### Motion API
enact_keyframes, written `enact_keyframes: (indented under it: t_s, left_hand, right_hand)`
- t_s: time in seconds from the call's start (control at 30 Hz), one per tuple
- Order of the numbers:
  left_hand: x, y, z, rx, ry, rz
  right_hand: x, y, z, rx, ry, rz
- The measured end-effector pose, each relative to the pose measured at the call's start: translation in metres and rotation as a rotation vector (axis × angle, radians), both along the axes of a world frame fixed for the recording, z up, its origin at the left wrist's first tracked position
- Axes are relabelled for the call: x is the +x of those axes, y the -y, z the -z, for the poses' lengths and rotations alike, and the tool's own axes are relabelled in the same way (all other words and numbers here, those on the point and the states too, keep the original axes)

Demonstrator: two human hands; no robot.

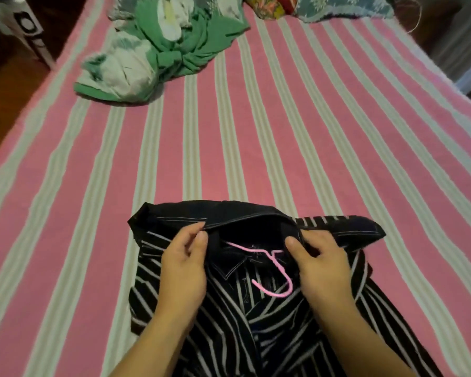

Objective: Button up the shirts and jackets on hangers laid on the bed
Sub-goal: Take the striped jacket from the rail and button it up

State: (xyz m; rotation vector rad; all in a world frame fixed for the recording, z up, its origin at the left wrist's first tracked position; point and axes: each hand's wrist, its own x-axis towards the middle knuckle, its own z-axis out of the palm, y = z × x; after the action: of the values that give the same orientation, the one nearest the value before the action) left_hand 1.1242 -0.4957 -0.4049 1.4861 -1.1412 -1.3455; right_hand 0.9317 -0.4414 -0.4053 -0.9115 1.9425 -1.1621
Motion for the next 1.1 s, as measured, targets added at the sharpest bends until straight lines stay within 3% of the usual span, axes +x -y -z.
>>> enact_keyframes:
  t_s: [0.07, 0.17, 0.2, 0.3, 0.37, 0.53, 0.57, 0.7, 0.77, 0.87, 0.93, 1.03, 1.1]
  left_hand:
    - [0.002, -0.008, -0.001, 0.093, -0.113, 0.034]
    - [0.01, -0.01, -0.007, 0.306, -0.379, 0.118]
    - [0.015, -0.009, -0.009, 0.339, -0.375, 0.215]
    - [0.023, -0.005, -0.014, 0.323, -0.036, 0.53]
    - [0.026, 0.001, -0.011, 0.298, 0.102, 0.56]
    - [0.031, 0.0, -0.005, 0.15, 0.073, 0.495]
    - [0.032, -0.003, -0.008, 0.117, 0.103, 0.505]
    - [0.032, -0.016, -0.029, 0.154, 0.231, 0.62]
    - [0.03, -0.015, -0.03, 0.304, 0.169, 0.619]
    - [0.022, -0.008, -0.017, 0.385, 0.042, 0.384]
    - [0.015, -0.005, -0.006, 0.345, -0.001, 0.253]
    - [0.005, -0.003, 0.007, 0.189, 0.173, 0.292]
    - [-0.001, 0.0, 0.011, 0.111, 0.338, 0.257]
  right_hand:
    - [0.0, -0.019, 0.001, 0.018, 0.291, 0.074]
    - [-0.007, -0.034, 0.006, 0.067, 0.501, 0.041]
    - [-0.012, -0.036, 0.007, 0.068, 0.565, 0.027]
    - [-0.034, -0.039, 0.006, 0.113, 0.691, -0.083]
    - [-0.049, -0.037, 0.007, 0.17, 0.66, -0.207]
    - [-0.06, -0.025, 0.008, 0.265, 0.329, -0.309]
    - [-0.06, -0.025, 0.007, 0.266, 0.334, -0.316]
    - [-0.062, -0.031, -0.007, 0.198, 0.867, -0.233]
    - [-0.06, -0.031, -0.007, 0.233, 0.94, -0.169]
    - [-0.055, -0.024, 0.0, 0.316, 0.791, 0.018]
    - [-0.046, -0.018, 0.0, 0.374, 0.559, 0.036]
    - [-0.031, -0.02, -0.002, 0.168, 0.141, -0.027]
    - [-0.027, -0.029, -0.001, -0.02, -0.158, -0.279]
